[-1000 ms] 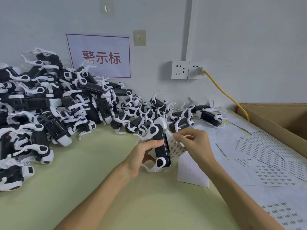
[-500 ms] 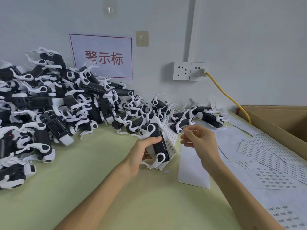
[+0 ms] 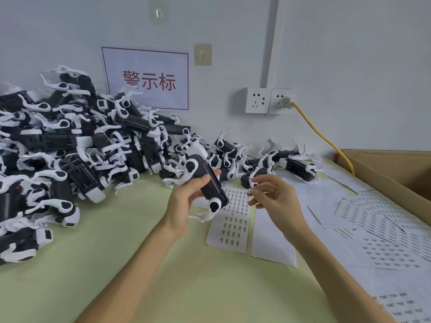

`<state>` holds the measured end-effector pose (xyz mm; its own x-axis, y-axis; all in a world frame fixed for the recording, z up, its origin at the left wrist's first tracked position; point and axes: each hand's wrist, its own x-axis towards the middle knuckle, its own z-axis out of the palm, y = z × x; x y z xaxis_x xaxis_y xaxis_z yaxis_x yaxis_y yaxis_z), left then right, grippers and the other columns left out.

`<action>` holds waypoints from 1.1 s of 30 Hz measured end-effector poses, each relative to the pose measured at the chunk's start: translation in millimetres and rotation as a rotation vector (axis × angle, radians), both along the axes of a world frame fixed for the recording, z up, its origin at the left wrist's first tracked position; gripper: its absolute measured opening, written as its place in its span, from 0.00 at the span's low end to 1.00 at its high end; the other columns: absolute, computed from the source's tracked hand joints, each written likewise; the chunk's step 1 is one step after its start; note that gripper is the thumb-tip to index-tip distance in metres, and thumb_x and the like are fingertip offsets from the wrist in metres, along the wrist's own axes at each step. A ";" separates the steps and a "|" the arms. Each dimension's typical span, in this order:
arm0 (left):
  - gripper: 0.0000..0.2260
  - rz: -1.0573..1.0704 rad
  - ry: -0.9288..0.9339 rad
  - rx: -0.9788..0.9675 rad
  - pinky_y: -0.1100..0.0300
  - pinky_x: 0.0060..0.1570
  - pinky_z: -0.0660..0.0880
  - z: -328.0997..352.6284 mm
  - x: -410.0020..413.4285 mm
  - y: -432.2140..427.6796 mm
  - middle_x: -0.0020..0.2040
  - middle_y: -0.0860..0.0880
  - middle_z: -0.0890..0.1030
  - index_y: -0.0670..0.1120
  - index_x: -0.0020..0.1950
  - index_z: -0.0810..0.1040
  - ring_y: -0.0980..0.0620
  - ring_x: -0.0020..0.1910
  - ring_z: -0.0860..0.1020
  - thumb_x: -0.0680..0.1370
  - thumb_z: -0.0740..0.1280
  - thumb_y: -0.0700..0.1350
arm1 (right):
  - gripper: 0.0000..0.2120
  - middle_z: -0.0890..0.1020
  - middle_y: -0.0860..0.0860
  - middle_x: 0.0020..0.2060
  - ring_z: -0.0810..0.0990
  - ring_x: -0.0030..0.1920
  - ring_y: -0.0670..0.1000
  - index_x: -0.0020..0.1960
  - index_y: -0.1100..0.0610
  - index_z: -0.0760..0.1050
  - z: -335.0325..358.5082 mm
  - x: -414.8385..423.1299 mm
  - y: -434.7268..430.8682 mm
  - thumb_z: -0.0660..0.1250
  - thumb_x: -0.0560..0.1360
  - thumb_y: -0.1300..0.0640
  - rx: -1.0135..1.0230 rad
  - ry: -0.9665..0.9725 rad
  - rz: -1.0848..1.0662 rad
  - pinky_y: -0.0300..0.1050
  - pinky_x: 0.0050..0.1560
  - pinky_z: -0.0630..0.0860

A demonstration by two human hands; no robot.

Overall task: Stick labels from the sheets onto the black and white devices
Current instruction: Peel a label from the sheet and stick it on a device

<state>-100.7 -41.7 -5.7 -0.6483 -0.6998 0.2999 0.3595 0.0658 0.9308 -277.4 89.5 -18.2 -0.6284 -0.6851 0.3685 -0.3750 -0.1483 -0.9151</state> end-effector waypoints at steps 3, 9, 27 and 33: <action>0.24 -0.110 -0.071 -0.041 0.55 0.60 0.74 -0.2 -1.9 3.3 0.63 0.46 0.84 0.40 0.67 0.80 0.49 0.64 0.81 0.74 0.65 0.49 | 0.21 0.85 0.49 0.46 0.85 0.39 0.50 0.58 0.48 0.78 -2.2 3.3 -0.7 0.63 0.77 0.72 0.063 0.184 0.036 0.39 0.41 0.77; 0.27 -0.180 -0.181 -0.130 0.54 0.66 0.73 -7.3 -5.1 6.6 0.63 0.46 0.84 0.42 0.65 0.81 0.48 0.65 0.80 0.69 0.71 0.53 | 0.32 0.81 0.39 0.49 0.82 0.43 0.50 0.63 0.38 0.72 -6.1 10.1 0.0 0.61 0.74 0.73 0.105 0.394 0.115 0.44 0.43 0.79; 0.20 -0.208 -0.190 -0.031 0.50 0.67 0.73 -9.4 -7.3 13.6 0.59 0.43 0.85 0.41 0.61 0.83 0.45 0.62 0.81 0.72 0.68 0.49 | 0.26 0.81 0.38 0.49 0.81 0.42 0.44 0.64 0.40 0.71 -8.3 9.8 -2.0 0.67 0.76 0.66 0.180 0.446 0.048 0.33 0.40 0.74; 0.23 -0.341 -0.172 0.013 0.51 0.67 0.71 -10.3 -7.5 16.1 0.64 0.44 0.83 0.44 0.61 0.85 0.48 0.65 0.80 0.72 0.68 0.56 | 0.14 0.86 0.55 0.43 0.82 0.35 0.49 0.54 0.56 0.81 5.0 6.6 2.6 0.60 0.80 0.70 0.113 -0.173 0.067 0.42 0.39 0.76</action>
